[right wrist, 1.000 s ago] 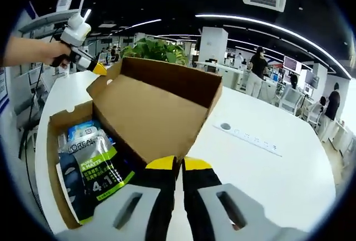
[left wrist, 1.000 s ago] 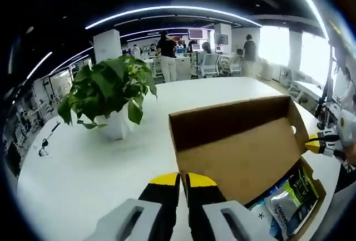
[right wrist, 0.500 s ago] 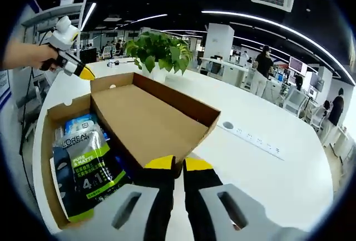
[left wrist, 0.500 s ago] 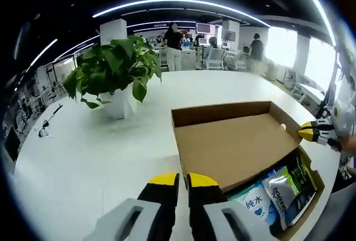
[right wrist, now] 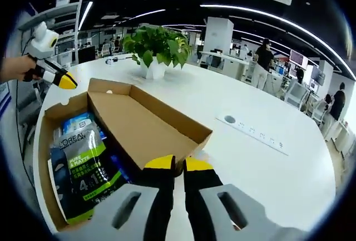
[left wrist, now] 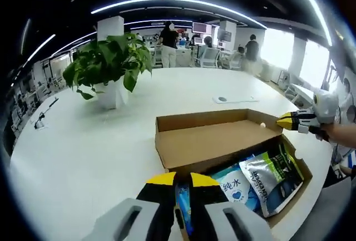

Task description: Operate the shoe box by opening the lid, removing the specified soft item, and placing it in the target area until the item is outside and the box remains undamaged.

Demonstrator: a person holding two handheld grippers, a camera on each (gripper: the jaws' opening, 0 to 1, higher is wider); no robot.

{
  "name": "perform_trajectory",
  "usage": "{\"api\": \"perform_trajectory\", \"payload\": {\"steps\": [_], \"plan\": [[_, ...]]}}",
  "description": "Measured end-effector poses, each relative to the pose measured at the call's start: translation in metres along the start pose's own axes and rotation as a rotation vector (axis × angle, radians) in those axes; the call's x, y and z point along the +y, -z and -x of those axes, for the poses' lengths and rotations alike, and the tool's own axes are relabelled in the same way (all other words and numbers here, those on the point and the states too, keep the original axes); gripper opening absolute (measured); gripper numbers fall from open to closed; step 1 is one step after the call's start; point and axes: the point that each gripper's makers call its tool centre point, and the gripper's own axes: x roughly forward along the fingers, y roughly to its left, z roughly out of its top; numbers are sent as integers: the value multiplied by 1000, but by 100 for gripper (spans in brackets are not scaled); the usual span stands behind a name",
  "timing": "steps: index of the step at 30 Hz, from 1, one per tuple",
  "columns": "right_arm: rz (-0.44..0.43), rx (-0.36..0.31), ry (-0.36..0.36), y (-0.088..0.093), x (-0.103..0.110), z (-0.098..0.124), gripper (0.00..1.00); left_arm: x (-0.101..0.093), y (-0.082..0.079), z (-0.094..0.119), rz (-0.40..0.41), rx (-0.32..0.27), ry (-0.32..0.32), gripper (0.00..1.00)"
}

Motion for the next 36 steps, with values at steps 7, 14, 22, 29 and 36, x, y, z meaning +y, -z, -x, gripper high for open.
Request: {"api": "perform_trajectory", "payload": {"steps": [7,14,22,29,36], "plan": [[-19,13,-6,2,0,-1,3,-35,18,5,-9,30,77,12],[-23,17,-3,1,0,1,4,-68,34,9,-19,61,148,17],[-51,-1,-21,-2,0,12,6,-96,54,5,28,123,242,21],[-110,-45,-62,-5,5,34,10,-107,59,0,72,142,276,22],[-159,-58,-79,1,17,58,14,-120,67,-3,143,181,327,24]]}}
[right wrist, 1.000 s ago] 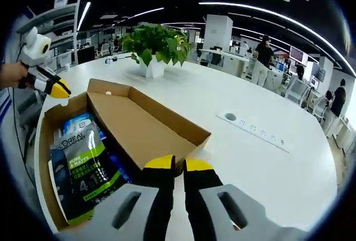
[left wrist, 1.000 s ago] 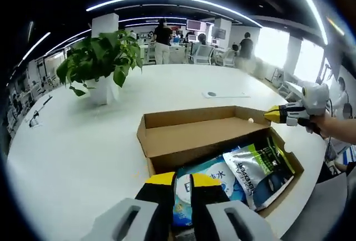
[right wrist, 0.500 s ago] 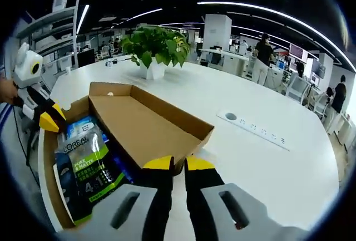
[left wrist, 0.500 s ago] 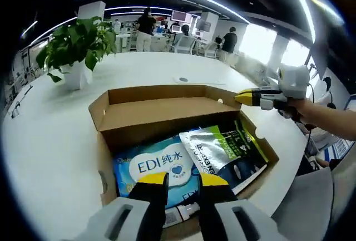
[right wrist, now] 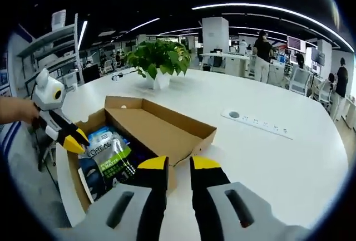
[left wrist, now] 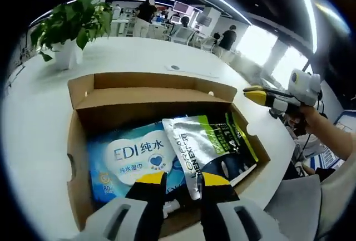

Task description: Operate the shoe box by opening the lid, removing the specified soft item, and placing it in the target area until the item is outside and the box remains undamaged.

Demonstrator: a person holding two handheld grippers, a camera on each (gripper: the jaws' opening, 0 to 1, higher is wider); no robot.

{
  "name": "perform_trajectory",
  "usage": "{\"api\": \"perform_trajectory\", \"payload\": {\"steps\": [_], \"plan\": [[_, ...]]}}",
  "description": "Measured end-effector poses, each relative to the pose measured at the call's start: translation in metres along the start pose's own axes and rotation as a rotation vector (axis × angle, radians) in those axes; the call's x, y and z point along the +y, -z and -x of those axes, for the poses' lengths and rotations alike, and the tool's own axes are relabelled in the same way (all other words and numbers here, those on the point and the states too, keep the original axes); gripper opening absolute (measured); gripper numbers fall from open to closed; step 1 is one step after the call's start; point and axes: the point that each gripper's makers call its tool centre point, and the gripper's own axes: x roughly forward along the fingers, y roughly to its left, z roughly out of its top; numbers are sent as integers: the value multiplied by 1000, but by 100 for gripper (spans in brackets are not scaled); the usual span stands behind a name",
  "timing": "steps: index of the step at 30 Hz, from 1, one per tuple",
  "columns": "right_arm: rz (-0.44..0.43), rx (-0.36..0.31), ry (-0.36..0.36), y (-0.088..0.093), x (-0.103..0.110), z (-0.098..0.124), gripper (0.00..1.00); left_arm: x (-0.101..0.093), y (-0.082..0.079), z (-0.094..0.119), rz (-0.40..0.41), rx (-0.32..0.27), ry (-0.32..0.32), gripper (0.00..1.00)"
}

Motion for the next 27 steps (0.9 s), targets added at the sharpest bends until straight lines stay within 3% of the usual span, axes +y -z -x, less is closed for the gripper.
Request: {"api": "perform_trajectory", "payload": {"steps": [9,12,17,18,27], "plan": [[-54,8,-47,17,23,19,16,-10,10,-10,14,41,65,18],[-57,20,-64,25,32,22,17,-12,6,-12,24,23,70,14],[-67,36,-91,34,48,25,17,-8,4,-13,51,15,60,3],[-68,35,-95,35,51,25,17,-9,2,-13,91,5,71,2],[-87,46,-137,40,74,19,17,0,2,-6,105,-15,44,0]]}}
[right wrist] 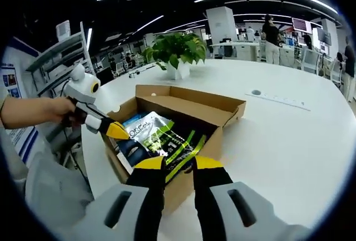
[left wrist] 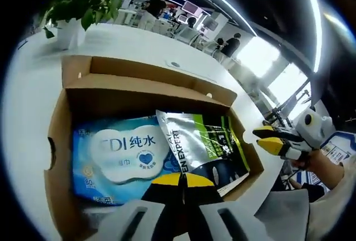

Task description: Operate the shoe box by opening the lid, removing the specified soft item, and placing it in the target area until the item is outside and the box remains undamaged.

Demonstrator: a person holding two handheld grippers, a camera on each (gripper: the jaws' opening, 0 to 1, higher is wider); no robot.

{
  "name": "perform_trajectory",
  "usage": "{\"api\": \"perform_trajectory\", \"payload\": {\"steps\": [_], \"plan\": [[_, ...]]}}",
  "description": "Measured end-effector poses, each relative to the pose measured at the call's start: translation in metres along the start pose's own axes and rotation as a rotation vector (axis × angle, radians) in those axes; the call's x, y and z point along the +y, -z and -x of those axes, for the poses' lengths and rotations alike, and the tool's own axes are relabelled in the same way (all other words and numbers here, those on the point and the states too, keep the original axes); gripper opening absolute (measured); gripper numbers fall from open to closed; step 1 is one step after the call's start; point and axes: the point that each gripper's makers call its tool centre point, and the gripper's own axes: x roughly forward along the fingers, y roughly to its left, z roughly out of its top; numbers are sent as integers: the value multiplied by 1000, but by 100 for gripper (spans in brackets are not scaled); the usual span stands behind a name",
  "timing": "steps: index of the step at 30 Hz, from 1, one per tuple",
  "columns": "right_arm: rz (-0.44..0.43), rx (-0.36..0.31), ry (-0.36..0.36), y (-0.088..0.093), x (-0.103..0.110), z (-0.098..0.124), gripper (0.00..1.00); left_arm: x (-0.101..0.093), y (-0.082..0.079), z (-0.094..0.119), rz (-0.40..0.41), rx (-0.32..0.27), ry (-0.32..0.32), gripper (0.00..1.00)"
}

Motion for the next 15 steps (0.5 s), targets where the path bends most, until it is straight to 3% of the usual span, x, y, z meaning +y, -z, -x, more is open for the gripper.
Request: {"api": "perform_trajectory", "payload": {"steps": [8,15], "plan": [[10,20,-37,1,16,-15,18,17,0,18,-5,-16,-41,0],[22,77,-60,5,28,-34,17,30,-2,28,-13,-24,-79,0]]}}
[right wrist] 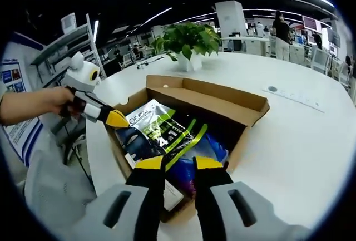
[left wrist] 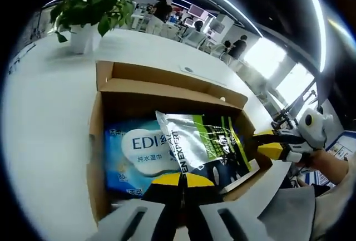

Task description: Operate the shoe box by opening the lid, removing the specified soft item, and placing it in the target area until the item is outside and the box remains undamaged.

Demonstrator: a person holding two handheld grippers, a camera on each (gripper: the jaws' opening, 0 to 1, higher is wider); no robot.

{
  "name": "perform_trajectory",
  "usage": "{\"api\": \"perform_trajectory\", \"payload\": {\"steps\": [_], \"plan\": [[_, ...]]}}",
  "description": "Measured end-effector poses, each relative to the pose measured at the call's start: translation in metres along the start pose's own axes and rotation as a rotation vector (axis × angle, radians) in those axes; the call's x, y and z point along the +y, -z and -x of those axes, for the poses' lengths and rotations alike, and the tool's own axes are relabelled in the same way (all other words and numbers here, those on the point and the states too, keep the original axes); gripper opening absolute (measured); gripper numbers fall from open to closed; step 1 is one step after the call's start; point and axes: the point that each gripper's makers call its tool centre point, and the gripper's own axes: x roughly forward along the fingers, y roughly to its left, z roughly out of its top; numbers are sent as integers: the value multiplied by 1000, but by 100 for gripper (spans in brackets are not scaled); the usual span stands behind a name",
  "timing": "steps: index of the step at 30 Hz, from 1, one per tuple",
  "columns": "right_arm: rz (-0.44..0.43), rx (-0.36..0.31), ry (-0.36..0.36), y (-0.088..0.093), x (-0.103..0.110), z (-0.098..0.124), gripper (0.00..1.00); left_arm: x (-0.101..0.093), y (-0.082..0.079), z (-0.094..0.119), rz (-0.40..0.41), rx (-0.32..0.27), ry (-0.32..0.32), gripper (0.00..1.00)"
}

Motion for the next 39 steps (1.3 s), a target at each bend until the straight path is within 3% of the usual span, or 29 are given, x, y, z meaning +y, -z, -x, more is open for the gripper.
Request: {"api": "perform_trajectory", "payload": {"steps": [11,15,20,23,28,39], "plan": [[11,83,-56,9,18,-26,15,8,1,2,-22,1,-18,0],[13,94,-49,10,16,-29,17,9,1,1,-44,4,-27,0],[-17,99,-11,11,8,-30,12,10,1,1,-50,-2,-21,0],[-45,112,-37,14,13,-33,14,9,2,0,-63,2,-25,0],[-48,106,-38,14,17,-36,16,7,1,-1,-80,3,-27,0],[-86,45,-20,5,15,-27,2,-2,-11,7,-57,-49,-19,0]]}}
